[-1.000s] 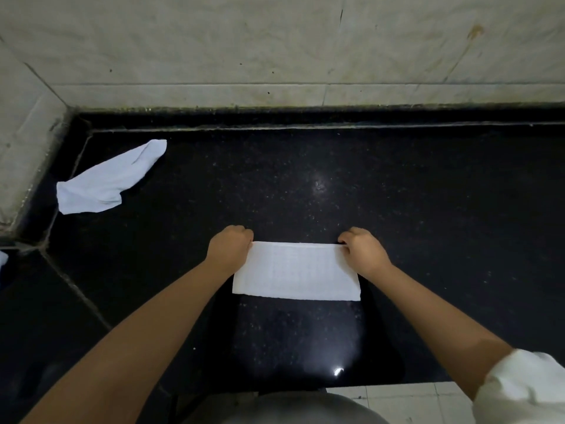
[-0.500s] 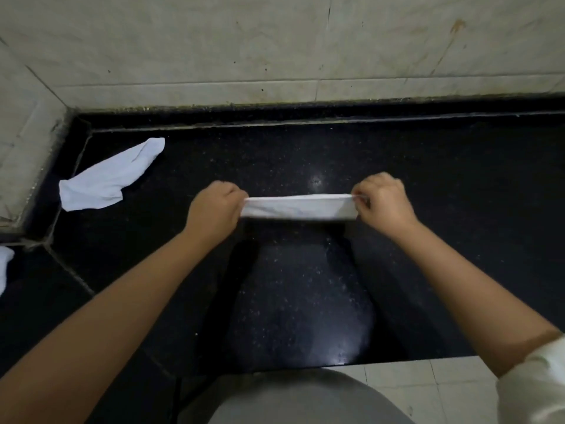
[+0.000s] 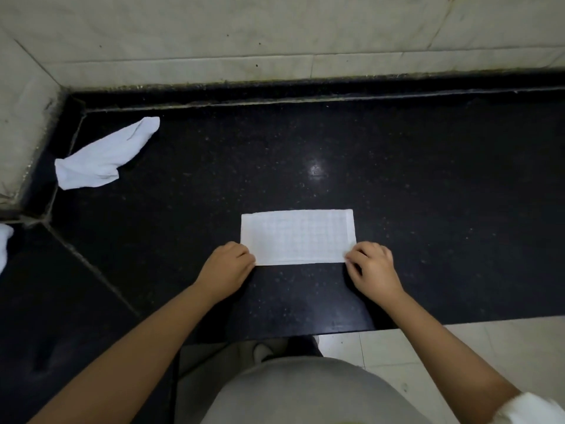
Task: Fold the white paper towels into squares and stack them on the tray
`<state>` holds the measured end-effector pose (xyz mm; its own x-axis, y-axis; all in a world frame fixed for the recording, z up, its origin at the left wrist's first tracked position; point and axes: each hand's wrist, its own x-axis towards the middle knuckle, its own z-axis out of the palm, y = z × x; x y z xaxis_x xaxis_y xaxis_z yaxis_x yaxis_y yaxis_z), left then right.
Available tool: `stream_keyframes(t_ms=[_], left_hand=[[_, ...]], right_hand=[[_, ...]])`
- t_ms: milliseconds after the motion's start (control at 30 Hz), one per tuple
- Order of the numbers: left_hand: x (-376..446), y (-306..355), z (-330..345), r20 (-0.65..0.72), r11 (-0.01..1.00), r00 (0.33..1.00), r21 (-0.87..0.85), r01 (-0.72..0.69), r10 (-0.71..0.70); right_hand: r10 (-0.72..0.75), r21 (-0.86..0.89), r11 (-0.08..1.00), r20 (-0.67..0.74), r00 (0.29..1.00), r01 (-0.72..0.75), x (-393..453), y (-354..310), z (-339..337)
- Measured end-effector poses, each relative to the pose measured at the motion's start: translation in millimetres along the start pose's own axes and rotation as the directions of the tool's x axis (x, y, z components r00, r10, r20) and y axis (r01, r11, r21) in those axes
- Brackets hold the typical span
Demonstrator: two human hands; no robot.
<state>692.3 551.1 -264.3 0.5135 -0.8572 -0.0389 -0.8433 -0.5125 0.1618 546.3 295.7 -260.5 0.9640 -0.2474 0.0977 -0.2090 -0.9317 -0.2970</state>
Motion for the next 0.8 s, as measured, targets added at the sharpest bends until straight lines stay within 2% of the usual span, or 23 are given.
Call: stream_keyframes(t_ms=[67, 133, 200, 233, 300, 333, 400, 533, 633, 700, 800], left_hand=[[4, 5, -5, -0.066, 0.999, 0.997, 0.010, 0.035, -0.034], [13, 12, -9, -0.112, 0.998, 0.992, -0.018, 0.059, -0.061], [29, 23, -12, -0.110, 0.989, 0.982, -0.019, 0.149, -0.150], [39, 28, -12, -0.071, 0.974, 0.971, -0.035, 0.225, -0.227], [51, 35, -11, 0.102, 0.938, 0.935, -0.035, 0.344, -0.339], [55, 37, -8, 0.175, 0.924, 0.911, -0.025, 0.383, -0.373], [56, 38, -1, 0.235, 0.903, 0.876, 0.015, 0.430, -0.421], [51, 39, 7, 0.249, 0.892, 0.861, 0.028, 0.452, -0.444], [51, 39, 7, 0.231, 0.894, 0.869, 0.015, 0.447, -0.438], [51, 39, 7, 0.231, 0.893, 0.869, -0.005, 0.451, -0.437], [50, 38, 3, 0.231, 0.893, 0.873, -0.035, 0.448, -0.429]], right_hand=[[0.049, 0.013, 0.999, -0.007, 0.999, -0.048, 3, -7, -6], [0.222, 0.040, 0.974, -0.006, 0.975, -0.221, 6, -14, -12], [0.439, 0.004, 0.898, 0.073, 0.895, -0.441, 12, -21, -16], [0.517, -0.069, 0.856, 0.123, 0.847, -0.512, 14, -21, -16], [0.599, -0.191, 0.800, 0.201, 0.775, -0.569, 17, -24, -15], [0.619, -0.222, 0.785, 0.223, 0.753, -0.579, 18, -26, -13], [0.642, -0.240, 0.766, 0.238, 0.729, -0.596, 20, -29, -8], [0.687, -0.207, 0.726, 0.264, 0.677, -0.656, 25, -36, -7], [0.694, -0.165, 0.716, 0.262, 0.670, -0.678, 26, -40, -11], [0.687, -0.086, 0.717, 0.251, 0.682, -0.691, 28, -42, -14], [0.667, 0.164, 0.695, 0.218, 0.713, -0.700, 33, -52, -22]])
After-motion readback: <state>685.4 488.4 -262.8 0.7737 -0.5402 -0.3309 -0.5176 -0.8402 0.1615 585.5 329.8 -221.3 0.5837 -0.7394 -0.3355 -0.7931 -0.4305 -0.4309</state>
